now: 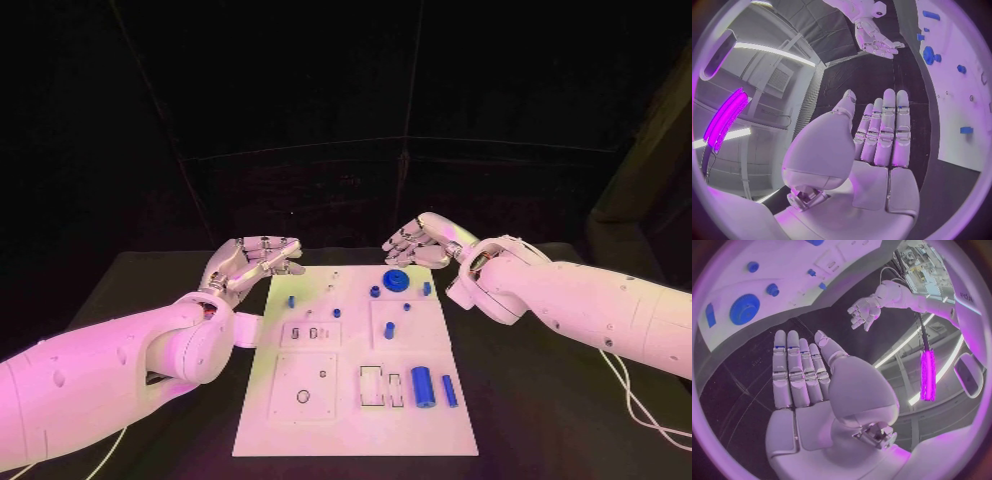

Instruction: Assemble the parts on the task board

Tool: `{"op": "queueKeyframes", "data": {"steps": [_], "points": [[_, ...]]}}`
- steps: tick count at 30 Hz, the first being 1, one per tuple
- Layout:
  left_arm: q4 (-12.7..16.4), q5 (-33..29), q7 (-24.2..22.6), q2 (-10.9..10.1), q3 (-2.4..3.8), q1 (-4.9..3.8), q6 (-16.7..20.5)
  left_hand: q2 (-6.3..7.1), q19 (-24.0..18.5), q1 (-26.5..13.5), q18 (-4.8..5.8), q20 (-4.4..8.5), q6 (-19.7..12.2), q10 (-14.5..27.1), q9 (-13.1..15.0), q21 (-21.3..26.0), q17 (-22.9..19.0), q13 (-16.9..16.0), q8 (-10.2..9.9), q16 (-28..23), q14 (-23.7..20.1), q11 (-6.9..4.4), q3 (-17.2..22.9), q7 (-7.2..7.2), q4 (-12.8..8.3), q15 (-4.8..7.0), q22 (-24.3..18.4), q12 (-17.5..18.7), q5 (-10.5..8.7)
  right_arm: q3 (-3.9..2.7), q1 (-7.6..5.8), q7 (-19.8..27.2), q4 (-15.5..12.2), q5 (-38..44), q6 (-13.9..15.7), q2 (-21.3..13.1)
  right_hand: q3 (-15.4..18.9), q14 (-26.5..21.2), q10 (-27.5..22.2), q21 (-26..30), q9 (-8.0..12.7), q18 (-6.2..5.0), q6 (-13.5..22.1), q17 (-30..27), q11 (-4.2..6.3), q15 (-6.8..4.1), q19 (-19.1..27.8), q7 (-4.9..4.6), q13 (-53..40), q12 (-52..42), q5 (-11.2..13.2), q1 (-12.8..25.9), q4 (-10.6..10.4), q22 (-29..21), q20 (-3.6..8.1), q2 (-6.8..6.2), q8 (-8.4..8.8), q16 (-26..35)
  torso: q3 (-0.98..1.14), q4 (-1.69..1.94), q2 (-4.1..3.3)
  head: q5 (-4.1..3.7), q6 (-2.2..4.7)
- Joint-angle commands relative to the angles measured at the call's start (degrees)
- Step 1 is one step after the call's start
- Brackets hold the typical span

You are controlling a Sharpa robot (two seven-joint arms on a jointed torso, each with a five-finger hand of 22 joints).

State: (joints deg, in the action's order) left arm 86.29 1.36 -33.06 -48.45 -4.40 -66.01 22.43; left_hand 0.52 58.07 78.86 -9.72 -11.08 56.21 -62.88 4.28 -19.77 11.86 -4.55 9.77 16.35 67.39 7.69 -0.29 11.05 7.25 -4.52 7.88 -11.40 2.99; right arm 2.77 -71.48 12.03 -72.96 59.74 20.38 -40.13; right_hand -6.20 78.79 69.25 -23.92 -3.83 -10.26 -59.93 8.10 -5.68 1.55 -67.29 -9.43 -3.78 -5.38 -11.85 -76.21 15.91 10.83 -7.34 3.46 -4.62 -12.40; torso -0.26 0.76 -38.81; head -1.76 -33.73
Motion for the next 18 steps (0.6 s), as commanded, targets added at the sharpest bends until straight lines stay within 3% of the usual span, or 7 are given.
{"op": "queueKeyframes", "data": {"steps": [1,7,11,12,18], "points": [[1.9,2.2,0.7,-0.7,0.06,-0.09,-1.7,-0.48,0.5,-0.2,-0.83,0.06,0.4,-0.5,-0.1,0.3,0.2,0.2,-0.5,-0.4,0.4,0.04,-0.1,0.17,-0.4,-0.13,-0.2,0.5,-0.1,-0.03,-0.63,-7.8,-0.5,17.0,-4.3,0.4,-1.1,7.6,2.8,-8.2,0.0,-0.06,-1.6,4.3,1.6,-2.33,-5.5,0.8,-0.1,1.0,0.4,1.0,0.5,4.4,2.7,-1.56,0.65,-6.3,-0.19,0.61,-1.79,-0.28,0.4],[3.7,2.4,1.1,-1.3,0.04,-0.08,-2.5,-0.54,0.6,-0.5,-0.77,-0.03,0.4,-0.4,-0.4,0.7,0.6,0.4,-1.1,-1.2,0.2,0.23,-0.3,0.35,-0.8,-0.31,-0.5,1.4,-0.11,-0.05,-1.17,-12.7,-0.6,27.7,-7.6,1.6,-3.4,7.7,1.6,-16.7,0.1,0.11,-1.0,12.4,1.61,-2.6,-5.7,0.99,0.0,1.8,0.8,3.7,0.3,10.0,3.14,-3.15,0.99,-20.3,-0.26,1.06,-3.19,-0.44,0.67],[4.0,2.4,1.3,-1.1,0.03,-0.06,-2.9,-0.57,0.6,-0.6,-0.75,-0.09,0.4,-0.4,-0.4,0.9,0.7,0.4,-1.3,-1.4,0.0,0.3,-0.4,0.42,-0.9,-0.38,-0.7,1.7,-0.11,-0.06,-1.26,-14.3,-0.8,31.6,-8.4,2.2,-4.9,7.5,-0.6,-27.9,0.1,1.52,-0.2,17.3,1.32,-2.39,-7.0,1.08,0.0,1.8,1.0,4.7,0.2,22.5,2.89,-4.16,0.99,-27.3,-0.25,1.13,-3.75,-0.55,0.66],[4.1,2.4,1.3,-1.1,0.03,-0.06,-3.0,-0.58,0.6,-0.7,-0.75,-0.12,0.4,-0.4,-0.4,1.0,0.8,0.5,-1.4,-1.6,0.0,0.36,-0.5,0.48,-1.0,-0.42,-0.7,1.9,-0.11,-0.06,-1.28,-14.5,-0.9,32.2,-8.6,2.4,-5.6,7.0,-1.0,-31.5,0.0,1.76,0.1,20.7,1.3,-2.25,-7.0,1.01,-0.2,1.3,1.1,5.0,0.0,26.2,2.76,-4.5,0.91,-31.2,-0.26,1.16,-3.89,-0.61,0.71],[4.5,2.4,1.3,-1.0,0.03,-0.05,-3.2,-0.58,0.7,-0.8,-0.75,-0.2,0.2,-0.2,-0.5,1.2,1.0,0.5,-1.8,-1.9,-0.1,0.52,-0.7,0.69,-1.2,-0.52,-0.9,2.3,-0.11,-0.08,-1.31,-15.4,-0.9,34.2,-9.3,3.0,-7.8,6.3,-2.2,-41.3,0.0,2.84,0.6,31.0,1.27,-2.14,-6.9,1.27,-0.1,1.5,1.1,5.4,-0.4,37.2,2.19,-5.33,0.89,-42.0,-0.25,1.09,-4.48,-0.47,0.56]]}}
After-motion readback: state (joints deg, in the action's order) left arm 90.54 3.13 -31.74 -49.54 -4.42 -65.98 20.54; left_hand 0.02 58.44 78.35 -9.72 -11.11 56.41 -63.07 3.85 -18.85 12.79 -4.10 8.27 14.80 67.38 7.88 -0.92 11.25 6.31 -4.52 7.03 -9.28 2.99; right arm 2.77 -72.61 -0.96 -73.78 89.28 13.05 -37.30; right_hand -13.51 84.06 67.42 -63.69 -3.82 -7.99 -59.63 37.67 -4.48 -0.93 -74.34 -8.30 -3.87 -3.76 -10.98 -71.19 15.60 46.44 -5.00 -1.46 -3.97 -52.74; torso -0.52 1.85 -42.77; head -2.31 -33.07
